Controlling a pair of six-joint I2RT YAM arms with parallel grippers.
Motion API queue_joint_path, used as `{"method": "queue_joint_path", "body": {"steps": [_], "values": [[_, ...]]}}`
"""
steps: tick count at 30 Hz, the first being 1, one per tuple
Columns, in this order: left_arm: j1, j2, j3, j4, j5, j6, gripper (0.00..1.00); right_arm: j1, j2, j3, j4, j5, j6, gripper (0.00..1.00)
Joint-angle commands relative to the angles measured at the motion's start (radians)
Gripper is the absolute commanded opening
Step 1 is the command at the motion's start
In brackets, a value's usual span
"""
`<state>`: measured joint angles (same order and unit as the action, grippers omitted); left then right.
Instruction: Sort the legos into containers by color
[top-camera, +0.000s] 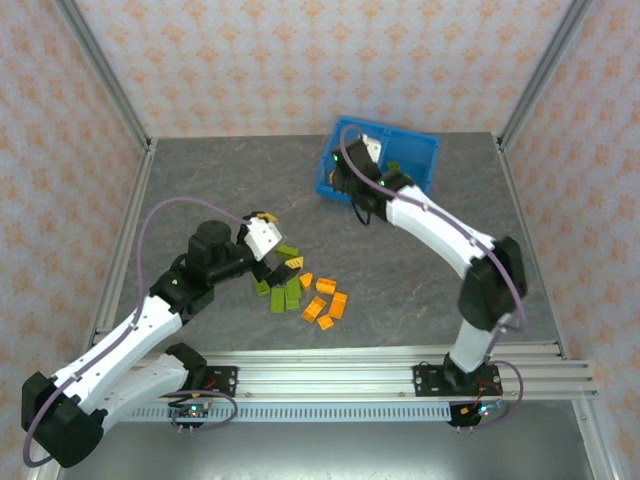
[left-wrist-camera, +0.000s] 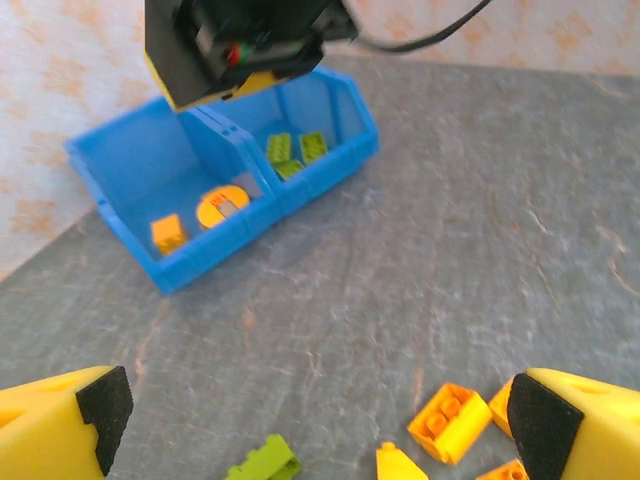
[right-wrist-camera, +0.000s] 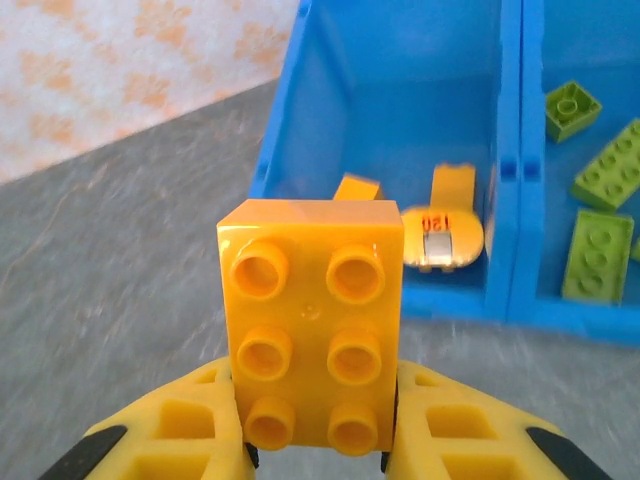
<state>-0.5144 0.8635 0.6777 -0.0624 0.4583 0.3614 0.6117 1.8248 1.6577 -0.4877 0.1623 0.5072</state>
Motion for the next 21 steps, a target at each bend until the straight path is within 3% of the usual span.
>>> {"method": "queue_joint_path", "body": {"steps": [1,7,12,17,21], "values": [[0.008,-0.045,-0.011,0.086,-0.054,-0.048,1.00,-0.056,0.172,0.210,-0.119,0.024,-0.029,0.22],[0.008,-0.048,0.001,0.033,-0.058,-0.008,1.00,-0.137,0.524,0.677,-0.280,-0.021,0.001,0.23],[0.010,-0.054,0.004,0.002,-0.116,0.023,1.00,-0.162,0.737,0.959,-0.320,-0.109,-0.034,0.27],[0.009,-0.057,-0.006,-0.002,-0.108,0.033,1.00,-0.191,0.794,0.983,-0.323,-0.153,0.011,0.32],[0.010,-0.057,-0.008,-0.010,-0.132,0.054,1.00,-0.191,0.779,1.010,-0.333,-0.162,-0.009,0.53]]}}
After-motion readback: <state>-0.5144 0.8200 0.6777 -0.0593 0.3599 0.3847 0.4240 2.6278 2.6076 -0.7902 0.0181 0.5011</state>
